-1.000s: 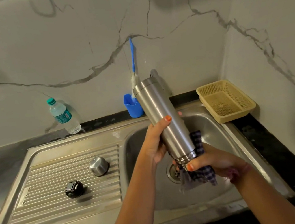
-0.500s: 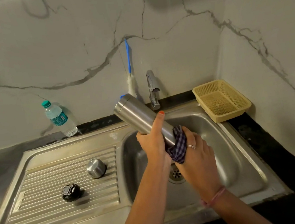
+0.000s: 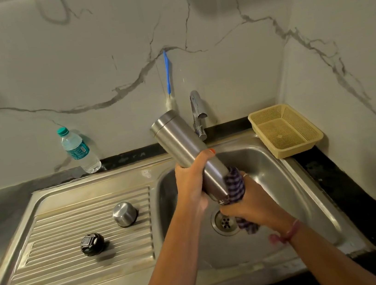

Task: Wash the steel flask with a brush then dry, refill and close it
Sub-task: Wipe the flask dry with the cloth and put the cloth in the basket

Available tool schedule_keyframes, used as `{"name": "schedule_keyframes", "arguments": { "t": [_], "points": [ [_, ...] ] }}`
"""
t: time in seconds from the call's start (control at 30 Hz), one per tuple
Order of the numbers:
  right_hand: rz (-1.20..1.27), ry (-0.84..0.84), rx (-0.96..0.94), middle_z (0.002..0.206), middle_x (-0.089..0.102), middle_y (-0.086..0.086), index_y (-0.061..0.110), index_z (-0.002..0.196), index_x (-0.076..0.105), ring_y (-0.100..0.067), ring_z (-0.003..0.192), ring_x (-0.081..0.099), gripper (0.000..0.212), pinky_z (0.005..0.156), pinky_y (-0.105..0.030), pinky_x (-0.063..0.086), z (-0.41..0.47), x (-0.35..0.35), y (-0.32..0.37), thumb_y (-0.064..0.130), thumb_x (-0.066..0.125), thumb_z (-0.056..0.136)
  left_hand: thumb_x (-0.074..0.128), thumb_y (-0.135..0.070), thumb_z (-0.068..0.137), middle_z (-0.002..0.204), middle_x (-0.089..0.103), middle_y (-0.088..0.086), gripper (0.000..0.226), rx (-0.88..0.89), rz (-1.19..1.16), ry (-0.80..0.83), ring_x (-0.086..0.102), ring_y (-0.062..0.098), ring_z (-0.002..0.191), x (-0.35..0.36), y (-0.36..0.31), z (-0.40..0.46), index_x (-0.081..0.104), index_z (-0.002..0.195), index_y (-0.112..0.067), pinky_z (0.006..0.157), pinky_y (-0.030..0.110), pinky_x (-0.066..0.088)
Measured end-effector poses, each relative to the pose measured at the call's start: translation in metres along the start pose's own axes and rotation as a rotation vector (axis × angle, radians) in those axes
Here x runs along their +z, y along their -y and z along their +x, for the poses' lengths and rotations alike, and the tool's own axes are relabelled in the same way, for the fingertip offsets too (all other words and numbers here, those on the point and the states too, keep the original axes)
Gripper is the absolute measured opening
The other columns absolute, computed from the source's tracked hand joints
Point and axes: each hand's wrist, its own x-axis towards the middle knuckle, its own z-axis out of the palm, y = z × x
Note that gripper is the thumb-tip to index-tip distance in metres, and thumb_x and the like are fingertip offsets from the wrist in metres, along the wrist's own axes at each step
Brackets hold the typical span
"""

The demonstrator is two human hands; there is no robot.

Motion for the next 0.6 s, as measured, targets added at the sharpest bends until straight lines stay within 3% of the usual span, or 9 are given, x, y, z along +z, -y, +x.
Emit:
{"name": "schedule_keyframes", "arguments": {
  "t": [0.1, 0.23, 0.37, 0.5, 0.6],
  "points": [
    [0.450, 0.353, 0.061, 0.096, 0.068, -0.018, 0.005, 0.104, 0.065, -0.031, 0.091, 0.066, 0.042, 0.086, -0.046, 0.055, -0.004, -0.014, 0.000, 0.006, 0.078, 0.064, 0.085, -0.030, 0.047, 0.103, 0.069, 0.008, 0.084, 0.004, 0.029, 0.247, 0.068, 0.021, 0.093, -0.008, -0.005, 0.001, 0.054, 0.123, -0.015, 0.073, 0.034, 0.059],
    [0.759, 0.620, 0.067, 0.102, 0.062, -0.023, -0.001, 0.117, 0.058, -0.034, 0.094, 0.061, 0.054, 0.086, -0.045, 0.050, -0.009, -0.019, -0.005, 0.006, 0.071, 0.065, 0.093, -0.030, 0.056, 0.107, 0.066, 0.011, 0.091, -0.009, -0.062, 0.695, 0.066, 0.023, 0.096, -0.015, -0.010, 0.014, 0.048, 0.130, -0.005, 0.080, 0.038, 0.059],
    [0.983, 0.842, 0.131, 0.104, 0.055, -0.020, -0.005, 0.127, 0.043, -0.030, 0.093, 0.056, 0.066, 0.084, -0.040, 0.046, -0.012, -0.007, -0.010, 0.009, 0.071, 0.069, 0.091, -0.030, 0.065, 0.114, 0.067, 0.009, 0.084, -0.025, -0.060, 0.938, 0.066, 0.024, 0.105, -0.016, -0.008, 0.029, 0.045, 0.131, -0.006, 0.090, 0.040, 0.057],
    [1.063, 0.960, 0.151, 0.106, 0.060, -0.011, -0.003, 0.126, 0.046, -0.022, 0.095, 0.060, 0.059, 0.086, -0.033, 0.049, -0.017, 0.008, -0.009, 0.012, 0.069, 0.074, 0.086, -0.024, 0.073, 0.120, 0.064, 0.008, 0.073, -0.085, -0.264, 1.211, 0.063, 0.024, 0.113, -0.012, 0.006, 0.037, 0.050, 0.135, -0.010, 0.102, 0.041, 0.049],
    [1.035, 0.951, 0.150, 0.107, 0.061, -0.009, 0.000, 0.125, 0.051, -0.021, 0.096, 0.061, 0.055, 0.087, -0.033, 0.050, -0.019, 0.012, -0.008, 0.013, 0.068, 0.074, 0.086, -0.024, 0.073, 0.127, 0.062, 0.011, 0.081, -0.106, -0.366, 1.230, 0.062, 0.026, 0.117, -0.012, 0.011, 0.039, 0.045, 0.141, -0.009, 0.109, 0.041, 0.042]
  ]
}}
